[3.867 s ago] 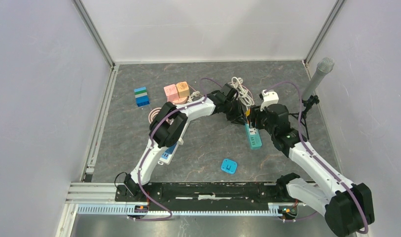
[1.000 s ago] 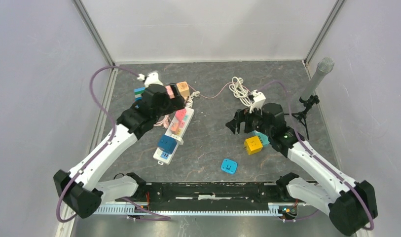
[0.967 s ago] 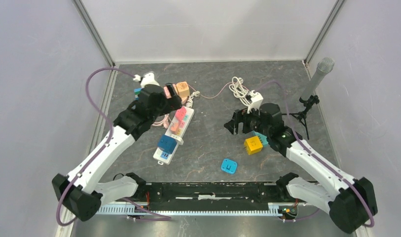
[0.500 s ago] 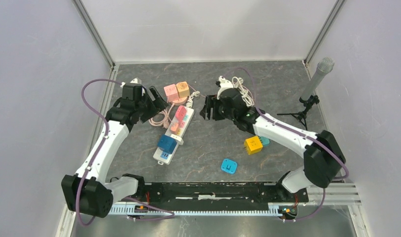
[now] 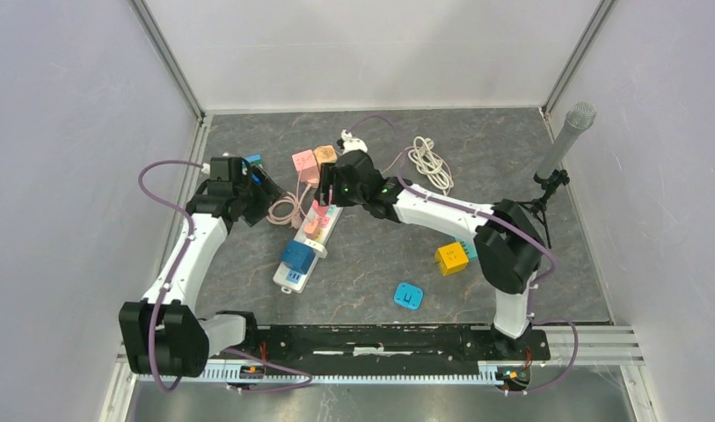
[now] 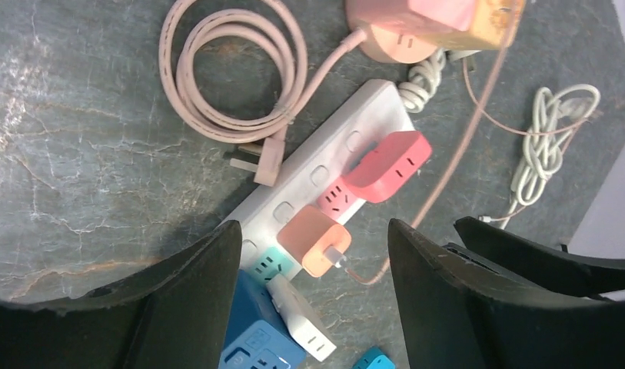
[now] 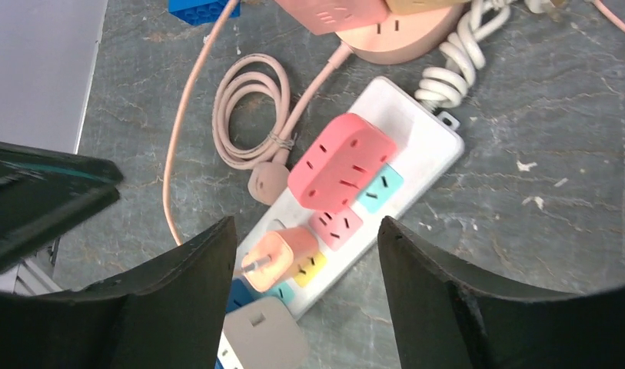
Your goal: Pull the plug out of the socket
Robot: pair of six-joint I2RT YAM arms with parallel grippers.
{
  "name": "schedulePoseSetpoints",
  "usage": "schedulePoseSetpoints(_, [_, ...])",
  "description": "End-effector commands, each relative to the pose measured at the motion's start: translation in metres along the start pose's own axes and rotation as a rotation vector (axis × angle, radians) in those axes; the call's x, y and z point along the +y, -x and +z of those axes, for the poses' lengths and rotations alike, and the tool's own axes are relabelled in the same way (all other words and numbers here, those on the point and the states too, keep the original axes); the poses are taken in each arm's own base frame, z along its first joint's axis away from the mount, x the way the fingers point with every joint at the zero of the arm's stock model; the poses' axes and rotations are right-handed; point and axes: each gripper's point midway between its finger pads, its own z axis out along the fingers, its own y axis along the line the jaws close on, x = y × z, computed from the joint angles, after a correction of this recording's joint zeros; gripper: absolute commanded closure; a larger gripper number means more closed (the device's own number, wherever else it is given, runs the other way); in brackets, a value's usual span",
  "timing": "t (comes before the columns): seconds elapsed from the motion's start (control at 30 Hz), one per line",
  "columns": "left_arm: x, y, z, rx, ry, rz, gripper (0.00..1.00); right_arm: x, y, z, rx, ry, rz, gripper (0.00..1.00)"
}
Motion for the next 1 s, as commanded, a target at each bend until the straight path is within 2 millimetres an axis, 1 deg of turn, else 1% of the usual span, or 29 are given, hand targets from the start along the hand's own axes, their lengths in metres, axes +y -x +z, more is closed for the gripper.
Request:
schedulePoseSetpoints(0.0, [0.014, -0.01, 0.021, 0.019, 0.038, -0.082, 0.25, 0.02, 0.014, 0.011, -0.045, -0.048, -0.01, 0.27])
schedulePoseSetpoints(0.07, [0.018, -0.016, 0.03, 0.042, 0.045, -0.087, 0.26, 0.016, 0.009, 0.022, -0.036, -0.085, -0.023, 0.26])
schedulePoseSetpoints(0.17, [0.024, -0.022, 0.04, 0.081, 0.071, -0.076, 0.27, 0.015, 0.008, 0.035, -0.03, -0.116, -0.042, 0.26])
schedulePoseSetpoints(0.2, [0.024, -0.024, 0.042, 0.095, 0.071, -0.07, 0.27, 0.012, 0.007, 0.04, -0.023, -0.136, -0.049, 0.26])
schedulePoseSetpoints(0.4, [0.029, -0.038, 0.056, 0.169, 0.069, -0.041, 0.27, -0.004, -0.002, 0.053, -0.018, -0.206, -0.071, 0.28])
schedulePoseSetpoints(0.47, [0.032, -0.048, 0.062, 0.218, 0.065, -0.043, 0.27, -0.009, -0.004, 0.058, -0.019, -0.227, -0.085, 0.28])
schedulePoseSetpoints(0.53, [0.034, -0.062, 0.066, 0.278, 0.058, -0.045, 0.32, -0.011, -0.006, 0.062, -0.013, -0.233, -0.091, 0.29])
schedulePoseSetpoints(0.63, [0.043, -0.079, 0.067, 0.333, 0.073, -0.05, 0.35, -0.014, -0.01, 0.061, 0.007, -0.231, -0.076, 0.31])
schedulePoseSetpoints(0.7, [0.05, -0.086, 0.068, 0.343, 0.089, -0.05, 0.35, -0.016, -0.01, 0.056, 0.004, -0.219, -0.062, 0.33])
schedulePoseSetpoints(0.77, [0.053, -0.093, 0.069, 0.356, 0.083, -0.056, 0.35, -0.019, -0.012, 0.051, 0.002, -0.218, -0.054, 0.36])
schedulePoseSetpoints(0.87, [0.051, -0.102, 0.07, 0.393, 0.061, -0.059, 0.35, -0.025, -0.014, 0.046, 0.015, -0.218, -0.039, 0.43])
schedulePoseSetpoints(0.97, [0.049, -0.113, 0.069, 0.439, 0.047, -0.06, 0.35, -0.03, -0.018, 0.039, 0.021, -0.22, -0.036, 0.45])
